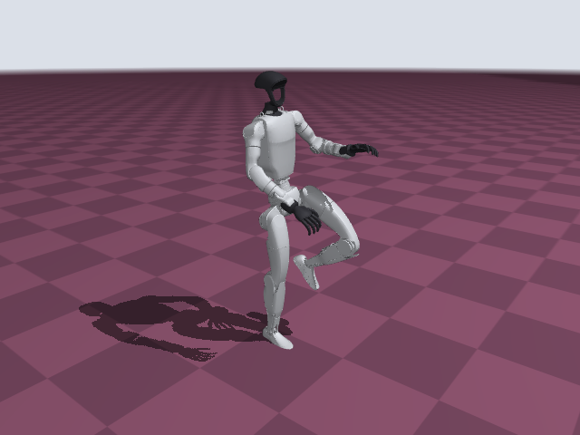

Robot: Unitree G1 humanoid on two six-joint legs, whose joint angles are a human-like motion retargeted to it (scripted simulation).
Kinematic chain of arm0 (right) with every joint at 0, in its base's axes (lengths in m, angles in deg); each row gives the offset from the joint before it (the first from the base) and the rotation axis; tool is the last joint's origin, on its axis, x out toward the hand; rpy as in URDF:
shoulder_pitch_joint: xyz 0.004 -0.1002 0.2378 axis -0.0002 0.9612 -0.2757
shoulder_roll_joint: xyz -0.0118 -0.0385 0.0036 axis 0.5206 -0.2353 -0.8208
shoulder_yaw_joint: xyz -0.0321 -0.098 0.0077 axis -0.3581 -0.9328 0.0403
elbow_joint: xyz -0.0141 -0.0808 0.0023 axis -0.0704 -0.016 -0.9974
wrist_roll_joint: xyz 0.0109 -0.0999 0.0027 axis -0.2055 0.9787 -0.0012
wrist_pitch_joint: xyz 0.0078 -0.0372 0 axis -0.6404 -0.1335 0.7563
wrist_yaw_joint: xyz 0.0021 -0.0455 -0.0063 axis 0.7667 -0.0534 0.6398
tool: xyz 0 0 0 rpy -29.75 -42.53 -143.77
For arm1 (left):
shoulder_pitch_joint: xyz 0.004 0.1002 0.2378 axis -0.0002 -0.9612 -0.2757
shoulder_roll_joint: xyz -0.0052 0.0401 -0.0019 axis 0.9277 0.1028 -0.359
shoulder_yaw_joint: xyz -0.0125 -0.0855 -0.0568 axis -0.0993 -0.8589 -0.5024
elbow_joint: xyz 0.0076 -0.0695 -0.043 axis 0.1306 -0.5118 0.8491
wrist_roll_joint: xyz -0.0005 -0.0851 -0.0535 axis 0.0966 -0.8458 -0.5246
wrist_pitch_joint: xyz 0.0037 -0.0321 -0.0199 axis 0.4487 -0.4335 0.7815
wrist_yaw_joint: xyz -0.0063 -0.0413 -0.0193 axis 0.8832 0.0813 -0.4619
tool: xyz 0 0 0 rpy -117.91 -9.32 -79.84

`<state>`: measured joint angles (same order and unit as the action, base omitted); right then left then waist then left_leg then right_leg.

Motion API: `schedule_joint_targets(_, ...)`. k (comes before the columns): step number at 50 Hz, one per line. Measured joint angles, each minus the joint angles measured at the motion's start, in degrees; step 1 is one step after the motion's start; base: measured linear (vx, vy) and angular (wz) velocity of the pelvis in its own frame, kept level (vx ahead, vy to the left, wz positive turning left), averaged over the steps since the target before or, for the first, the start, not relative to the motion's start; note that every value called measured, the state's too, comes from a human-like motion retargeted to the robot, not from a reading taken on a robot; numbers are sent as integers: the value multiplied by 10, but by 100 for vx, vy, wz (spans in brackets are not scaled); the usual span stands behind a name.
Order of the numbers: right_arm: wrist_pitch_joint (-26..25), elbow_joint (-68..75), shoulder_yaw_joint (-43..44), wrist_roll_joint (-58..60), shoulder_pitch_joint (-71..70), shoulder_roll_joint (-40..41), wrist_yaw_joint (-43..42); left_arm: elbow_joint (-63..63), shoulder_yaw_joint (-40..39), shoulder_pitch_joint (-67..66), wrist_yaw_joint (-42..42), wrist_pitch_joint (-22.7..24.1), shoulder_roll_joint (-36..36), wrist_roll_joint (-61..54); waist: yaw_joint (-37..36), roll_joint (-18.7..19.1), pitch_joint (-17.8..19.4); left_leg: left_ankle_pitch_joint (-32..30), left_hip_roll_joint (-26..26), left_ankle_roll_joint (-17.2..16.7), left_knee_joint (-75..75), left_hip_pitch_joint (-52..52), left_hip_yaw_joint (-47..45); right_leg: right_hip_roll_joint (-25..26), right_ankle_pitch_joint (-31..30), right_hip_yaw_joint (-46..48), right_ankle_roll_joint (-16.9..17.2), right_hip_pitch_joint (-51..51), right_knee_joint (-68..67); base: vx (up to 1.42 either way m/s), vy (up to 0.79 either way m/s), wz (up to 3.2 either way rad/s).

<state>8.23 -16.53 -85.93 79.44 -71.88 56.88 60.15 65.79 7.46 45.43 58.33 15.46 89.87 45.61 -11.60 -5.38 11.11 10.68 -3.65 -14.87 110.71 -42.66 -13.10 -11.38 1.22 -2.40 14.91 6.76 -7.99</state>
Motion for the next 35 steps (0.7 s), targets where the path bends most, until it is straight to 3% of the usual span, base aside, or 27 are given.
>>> schedule_joint_targets(4,-6,-2,-19,-18,-11,3,25,-134,60,6,-41,0,-57,18,-9,-45,6,14,0,2,80,-163,-22,-35,15,-15,1,-11,-13,18,0,-25)
schedule_joint_targets(8,-2,-18,-21,-6,-12,-2,16,-253,120,3,-13,-5,-95,82,-16,-53,36,17,-44,-1,114,-251,-34,-37,17,-27,1,15,-28,19,5,-42)
schedule_joint_targets(12,0,-31,-5,2,1,-7,0,-246,127,-4,39,1,-100,100,-24,-53,46,27,-60,-1,110,-287,-30,-41,24,-35,1,36,-38,25,2,-28)
schedule_joint_targets(18,-4,-43,-3,-6,17,-6,5,-250,156,-2,-7,9,-96,95,-34,-54,30,21,-48,0,44,-260,-32,-51,49,-37,1,52,-44,25,6,-8)
schedule_joint_targets(25,-7,-45,-14,4,22,18,-3,-299,167,-39,-38,7,-113,90,-27,-48,-16,29,-43,-1,-149,-110,-17,-30,62,-40,-3,67,-24,27,7,-11)
schedule_joint_targets(28,-5,-51,-5,10,21,25,-14,-297,143,-59,-40,14,-106,87,-30,-20,-28,54,-77,15,-288,1,-19,7,61,-48,-9,83,-7,30,10,-37)
schedule_joint_targets(30,0,-61,1,21,17,23,-24,-275,112,-78,-45,23,-94,79,-32,6,-23,64,-105,23,-415,105,-40,31,61,-57,-13,104,3,33,17,-35)
schedule_joint_targets(32,2,-70,6,30,23,25,-36,-258,97,-98,-39,28,-85,73,-26,21,-44,60,-111,30,-574,195,-64,53,66,-55,-15,105,6,36,21,-7)
schedule_joint_targets(35,35,-76,-2,27,-3,17,-49,-209,78,-106,-26,40,-57,4,-11,25,-23,3,-36,52,-938,409,-85,52,77,-50,-18,144,13,36,26,21)
